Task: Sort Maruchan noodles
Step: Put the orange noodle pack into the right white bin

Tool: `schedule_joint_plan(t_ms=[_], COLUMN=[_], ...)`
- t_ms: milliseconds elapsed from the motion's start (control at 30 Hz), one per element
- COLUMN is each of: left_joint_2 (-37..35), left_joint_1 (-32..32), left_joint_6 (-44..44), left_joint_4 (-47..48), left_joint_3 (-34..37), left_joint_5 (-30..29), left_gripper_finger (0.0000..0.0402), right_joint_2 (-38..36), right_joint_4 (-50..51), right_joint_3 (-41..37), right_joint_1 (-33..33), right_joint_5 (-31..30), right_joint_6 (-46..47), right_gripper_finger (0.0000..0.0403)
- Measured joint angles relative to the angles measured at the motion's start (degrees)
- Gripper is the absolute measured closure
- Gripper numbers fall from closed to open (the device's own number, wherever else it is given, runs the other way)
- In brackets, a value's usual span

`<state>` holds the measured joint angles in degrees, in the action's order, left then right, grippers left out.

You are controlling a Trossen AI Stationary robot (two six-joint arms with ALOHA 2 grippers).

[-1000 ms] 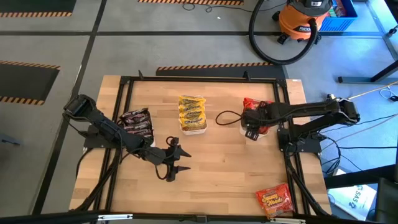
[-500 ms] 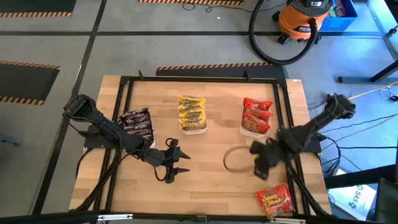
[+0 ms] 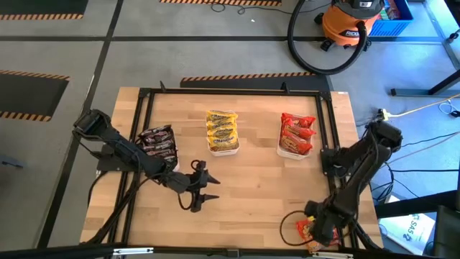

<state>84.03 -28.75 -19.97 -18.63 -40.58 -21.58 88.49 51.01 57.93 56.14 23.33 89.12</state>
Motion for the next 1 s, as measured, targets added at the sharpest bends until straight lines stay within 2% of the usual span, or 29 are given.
schedule_joint_plan(t_ms=[333, 433, 533, 767, 900, 1000], left_joint_2=[0.0, 0.0, 0.0, 0.0, 0.0, 0.0], left_joint_1=[0.02, 0.09, 0.17, 0.28, 0.28, 0.28], left_joint_6=[0.2, 0.98, 1.0, 0.59, 0.59, 0.57], left_joint_4=[-0.02, -0.24, -0.37, -0.48, -0.75, -1.89], left_joint_3=[0.0, 0.0, 0.0, 0.0, 0.0, 0.0], left_joint_5=[-0.22, -1.17, -1.47, -1.49, -1.49, -1.49], left_gripper_finger=[0.0153, 0.0153, 0.0153, 0.0153, 0.0153, 0.0153], right_joint_2=[8.83, 9.73, 9.88, 10.03, 9.76, 7.7], right_joint_4=[-11.53, -13.96, -14.17, -15.13, -16.86, -16.4], right_joint_3=[0.07, 0.11, 0.18, 0.04, 0.21, 1.94], right_joint_1=[-3.87, -6.67, -10.8, -19.24, -23.1, -24.39], right_joint_5=[1.26, -0.73, -6.02, -25.13, -28.17, -29.94], right_joint_6=[-1.3, -2.12, -0.81, -6.26, -16.84, -21.48], right_gripper_finger=[0.0255, 0.0267, 0.0275, 0.0279, 0.0279, 0.0278])
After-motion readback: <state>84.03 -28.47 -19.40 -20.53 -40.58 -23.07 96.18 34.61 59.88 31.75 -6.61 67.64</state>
